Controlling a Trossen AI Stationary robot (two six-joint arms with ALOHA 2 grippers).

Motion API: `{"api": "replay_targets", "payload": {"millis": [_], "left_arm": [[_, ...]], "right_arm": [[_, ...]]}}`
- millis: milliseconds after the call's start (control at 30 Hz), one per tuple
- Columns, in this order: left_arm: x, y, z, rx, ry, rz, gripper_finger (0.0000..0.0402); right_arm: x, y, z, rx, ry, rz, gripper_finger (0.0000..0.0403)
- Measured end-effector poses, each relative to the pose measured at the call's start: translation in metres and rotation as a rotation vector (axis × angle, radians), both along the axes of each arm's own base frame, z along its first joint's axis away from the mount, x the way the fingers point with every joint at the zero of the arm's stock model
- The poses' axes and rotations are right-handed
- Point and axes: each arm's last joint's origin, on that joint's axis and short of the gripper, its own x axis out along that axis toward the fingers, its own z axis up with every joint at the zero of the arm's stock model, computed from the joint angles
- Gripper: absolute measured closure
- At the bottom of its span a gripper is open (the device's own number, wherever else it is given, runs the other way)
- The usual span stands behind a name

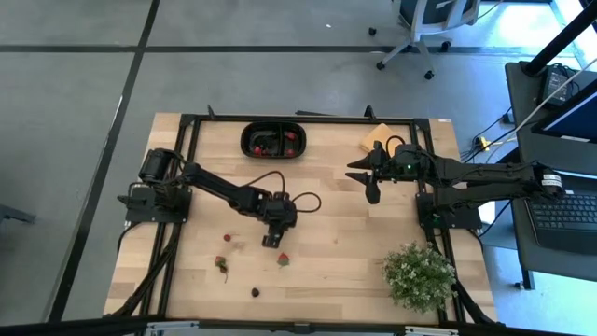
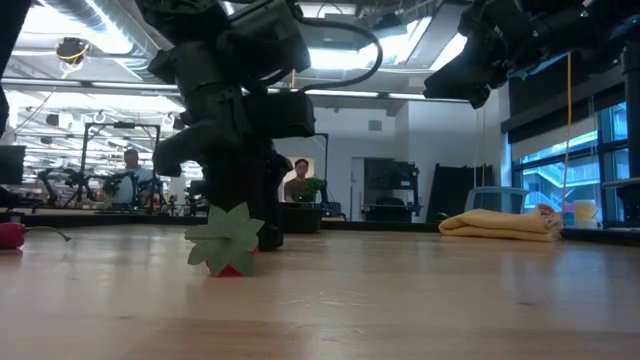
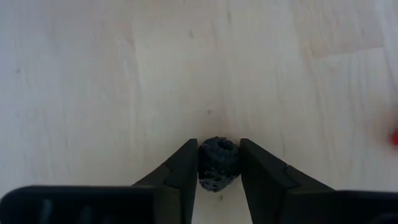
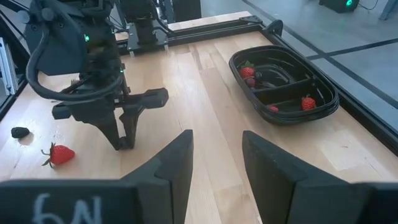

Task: Pick and placing Produce into tupperware
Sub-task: Put the top blackberry into the black bin

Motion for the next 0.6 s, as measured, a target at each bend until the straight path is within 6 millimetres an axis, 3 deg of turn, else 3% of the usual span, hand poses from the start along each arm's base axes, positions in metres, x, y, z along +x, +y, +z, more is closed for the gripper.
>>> {"api": "replay_targets", "payload": {"millis": [400,600], "left_arm": [[0.005,0.022,0.012,0.011,0.032,0.068,0.0307],[0.008,0.05,0.044,0.01,0.013,0.134,0.0316]], "right_arm": [[0.0,0.0,0.0,0.003,-0.001,-0.001,0.0262],[0.0,0.0,0.0,0.002,-0.002,-0.001,0.0262]]}}
